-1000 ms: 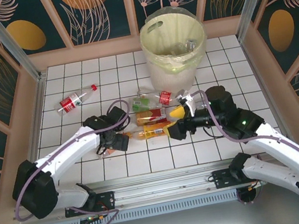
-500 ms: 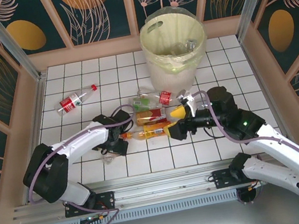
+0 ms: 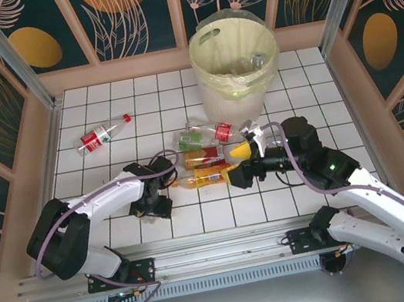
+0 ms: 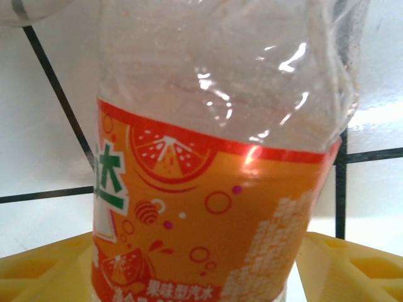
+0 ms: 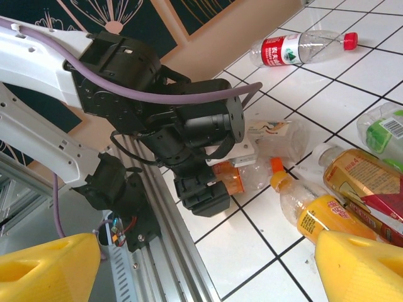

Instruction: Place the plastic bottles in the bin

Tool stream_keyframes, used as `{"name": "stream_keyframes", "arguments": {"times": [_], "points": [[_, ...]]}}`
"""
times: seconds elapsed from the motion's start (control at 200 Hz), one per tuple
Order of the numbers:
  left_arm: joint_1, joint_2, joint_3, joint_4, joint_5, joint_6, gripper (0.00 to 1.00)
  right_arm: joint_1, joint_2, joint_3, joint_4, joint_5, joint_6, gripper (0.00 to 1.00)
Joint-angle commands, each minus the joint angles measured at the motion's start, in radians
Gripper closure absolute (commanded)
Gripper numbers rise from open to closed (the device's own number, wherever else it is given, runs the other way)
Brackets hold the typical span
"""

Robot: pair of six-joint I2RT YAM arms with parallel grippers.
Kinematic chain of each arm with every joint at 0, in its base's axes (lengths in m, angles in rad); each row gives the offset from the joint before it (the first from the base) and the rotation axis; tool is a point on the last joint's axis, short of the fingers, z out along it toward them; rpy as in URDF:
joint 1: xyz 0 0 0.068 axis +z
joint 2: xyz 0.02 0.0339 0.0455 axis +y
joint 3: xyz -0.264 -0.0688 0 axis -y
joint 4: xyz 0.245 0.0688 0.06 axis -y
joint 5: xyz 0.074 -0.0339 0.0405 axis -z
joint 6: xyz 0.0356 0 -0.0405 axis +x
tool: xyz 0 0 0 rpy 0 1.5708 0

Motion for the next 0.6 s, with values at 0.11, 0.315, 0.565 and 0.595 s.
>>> {"name": "stream_keyframes", "arguments": {"times": [0.11,0.315,0.565,0.595], "points": [[0.002,-0.026,-0.029,0.027,0.033,-0.033,0.34,0.009,-0.023,-0.02,0.037,0.008,0.014,0.11],[0.002,-0.053,-0.011,0.027,0.022,-0.039,0.43,0.009,-0.023,-0.021,0.043,0.012,0.018,0.11],[0.002,-0.214,0.088,0.07,0.085,-0.062,0.43,0.009,-0.029,-0.037,0.059,0.242,0.208,0.13],[0.002,-0.236,0.099,0.084,0.101,-0.068,0.43,0.009,-0.034,-0.042,0.067,0.298,0.266,0.13]]}}
